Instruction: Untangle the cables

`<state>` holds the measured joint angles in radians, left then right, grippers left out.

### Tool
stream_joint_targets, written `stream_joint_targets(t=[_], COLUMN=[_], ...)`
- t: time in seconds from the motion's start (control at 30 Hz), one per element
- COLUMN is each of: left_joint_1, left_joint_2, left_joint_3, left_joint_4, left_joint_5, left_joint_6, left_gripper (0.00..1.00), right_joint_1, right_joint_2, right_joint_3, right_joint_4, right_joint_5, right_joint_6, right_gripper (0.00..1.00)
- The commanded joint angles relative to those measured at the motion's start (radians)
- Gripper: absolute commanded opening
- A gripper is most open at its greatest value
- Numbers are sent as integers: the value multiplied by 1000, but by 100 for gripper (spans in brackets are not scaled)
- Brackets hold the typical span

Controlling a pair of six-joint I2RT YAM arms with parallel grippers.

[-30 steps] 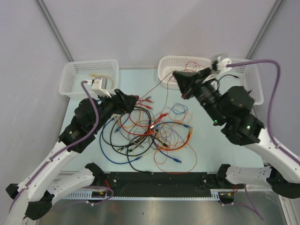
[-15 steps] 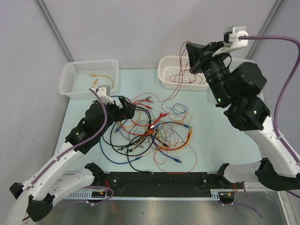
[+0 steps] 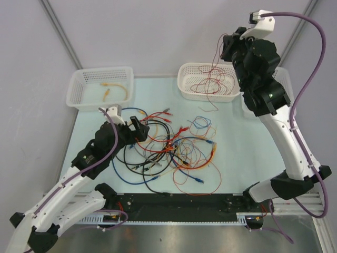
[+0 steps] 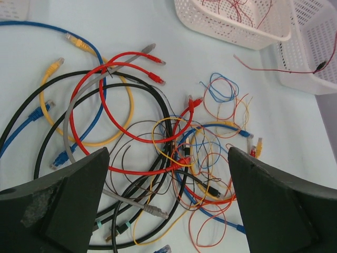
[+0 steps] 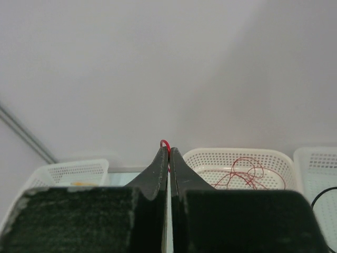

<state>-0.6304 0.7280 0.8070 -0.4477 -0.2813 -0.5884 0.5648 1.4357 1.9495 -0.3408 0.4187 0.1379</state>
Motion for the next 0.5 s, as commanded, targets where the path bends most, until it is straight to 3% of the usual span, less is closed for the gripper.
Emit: stream_joint_targets(t=[0.0, 0.27, 0.47], left_joint_1=[8, 8, 8], left_joint_2=[-7, -6, -9], left_joint_3=[-34, -58, -101], left_joint_4=[9, 7, 27], left_joint_5=[21, 25, 31], left_joint_6=[-24, -16, -19], left_gripper=[99, 100, 100], right_joint_1=[-72, -247, -272], right_joint_2=[55, 230, 342], right_joint_3=[71, 176, 308], right_joint_4=[91, 170, 232], right_joint_5=[-38, -144, -133], right_joint_6=[32, 196, 206], right_gripper=[0, 0, 0])
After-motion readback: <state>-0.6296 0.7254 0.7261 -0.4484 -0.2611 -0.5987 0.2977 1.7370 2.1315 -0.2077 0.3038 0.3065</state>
